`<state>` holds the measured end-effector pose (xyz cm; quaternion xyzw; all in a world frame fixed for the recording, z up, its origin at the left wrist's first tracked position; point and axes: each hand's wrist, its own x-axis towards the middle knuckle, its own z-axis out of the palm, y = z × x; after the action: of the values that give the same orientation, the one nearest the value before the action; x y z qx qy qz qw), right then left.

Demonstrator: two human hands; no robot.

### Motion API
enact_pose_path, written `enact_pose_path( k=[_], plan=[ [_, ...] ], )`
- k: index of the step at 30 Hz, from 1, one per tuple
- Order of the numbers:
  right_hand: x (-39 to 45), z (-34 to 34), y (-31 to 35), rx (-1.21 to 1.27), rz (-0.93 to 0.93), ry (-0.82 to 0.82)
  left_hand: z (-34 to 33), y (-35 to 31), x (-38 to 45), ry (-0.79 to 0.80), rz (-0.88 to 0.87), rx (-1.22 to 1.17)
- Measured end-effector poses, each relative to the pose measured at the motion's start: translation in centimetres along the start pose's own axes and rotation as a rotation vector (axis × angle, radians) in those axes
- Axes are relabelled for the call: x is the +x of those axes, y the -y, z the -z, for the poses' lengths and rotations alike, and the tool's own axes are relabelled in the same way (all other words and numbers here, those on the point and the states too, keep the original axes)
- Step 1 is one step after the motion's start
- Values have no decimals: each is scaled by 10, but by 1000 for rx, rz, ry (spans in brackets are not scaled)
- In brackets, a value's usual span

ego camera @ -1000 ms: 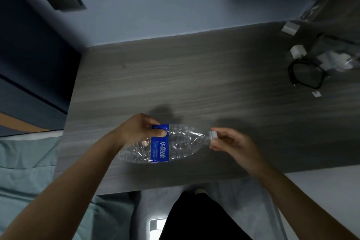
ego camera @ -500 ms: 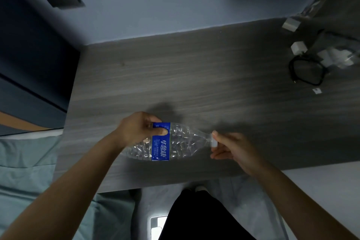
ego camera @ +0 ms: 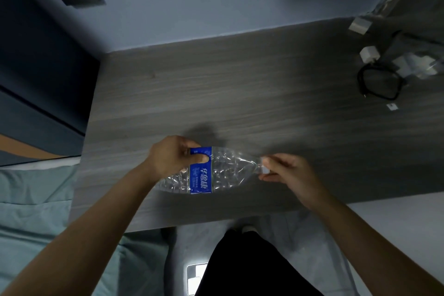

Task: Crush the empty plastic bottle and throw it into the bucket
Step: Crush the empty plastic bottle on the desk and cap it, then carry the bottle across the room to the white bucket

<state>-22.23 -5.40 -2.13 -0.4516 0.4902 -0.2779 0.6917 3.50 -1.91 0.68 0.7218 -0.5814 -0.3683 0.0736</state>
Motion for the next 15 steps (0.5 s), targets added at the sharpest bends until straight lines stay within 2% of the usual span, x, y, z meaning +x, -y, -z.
enact_pose_path(
  k=[3,9,15],
  plan=[
    [-2,0,-3,51,-21,-48,-1,-3,-3,24,17,-58],
    [-19,16,0,-11,-68,-121,-7,-7,-16,-11,69,-214],
    [-69,54,-10,10,-97,-173,-22,-15,-45,15,22,-77]
  ],
)
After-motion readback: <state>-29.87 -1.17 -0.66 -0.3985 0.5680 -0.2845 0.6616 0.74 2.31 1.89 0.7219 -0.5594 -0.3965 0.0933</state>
